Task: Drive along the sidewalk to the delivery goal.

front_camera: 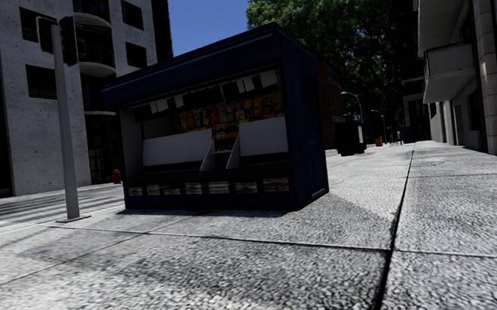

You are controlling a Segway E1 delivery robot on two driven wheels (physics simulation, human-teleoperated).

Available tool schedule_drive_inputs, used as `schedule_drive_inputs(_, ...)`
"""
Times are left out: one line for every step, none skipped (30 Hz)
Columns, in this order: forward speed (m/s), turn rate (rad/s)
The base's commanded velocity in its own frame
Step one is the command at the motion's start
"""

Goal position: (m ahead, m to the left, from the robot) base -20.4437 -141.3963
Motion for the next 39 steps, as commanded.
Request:
schedule_drive_inputs(0.0, 0.0)
schedule_drive_inputs(0.0, 0.0)
schedule_drive_inputs(0.0, 0.0)
schedule_drive_inputs(0.0, 0.0)
schedule_drive_inputs(0.0, 0.0)
schedule_drive_inputs(0.0, 0.0)
schedule_drive_inputs(0.0, 0.0)
schedule_drive_inputs(0.0, 0.0)
schedule_drive_inputs(0.0, 0.0)
schedule_drive_inputs(0.0, 0.0)
schedule_drive_inputs(0.0, 0.0)
schedule_drive_inputs(0.0, 0.0)
schedule_drive_inputs(0.0, 0.0)
schedule_drive_inputs(0.0, 0.0)
schedule_drive_inputs(0.0, 0.0)
schedule_drive_inputs(0.0, 0.0)
schedule_drive_inputs(0.0, 0.0)
schedule_drive_inputs(0.0, 0.0)
schedule_drive_inputs(0.0, 0.0)
schedule_drive_inputs(0.0, 0.0)
schedule_drive_inputs(0.0, 0.0)
schedule_drive_inputs(0.0, 0.0)
schedule_drive_inputs(0.0, 0.0)
schedule_drive_inputs(0.0, 0.0)
schedule_drive_inputs(0.0, 0.0)
schedule_drive_inputs(0.0, 0.0)
schedule_drive_inputs(0.0, 0.0)
schedule_drive_inputs(0.0, 0.0)
schedule_drive_inputs(0.0, 0.0)
schedule_drive_inputs(0.0, 0.0)
schedule_drive_inputs(0.0, 0.0)
schedule_drive_inputs(0.0, -0.77)
schedule_drive_inputs(0.0, -0.92)
schedule_drive_inputs(0.0, -0.99)
schedule_drive_inputs(0.0, -1.01)
schedule_drive_inputs(0.0, -1.02)
schedule_drive_inputs(0.0, -1.2)
schedule_drive_inputs(0.0, -1.2)
schedule_drive_inputs(0.0, -1.2)
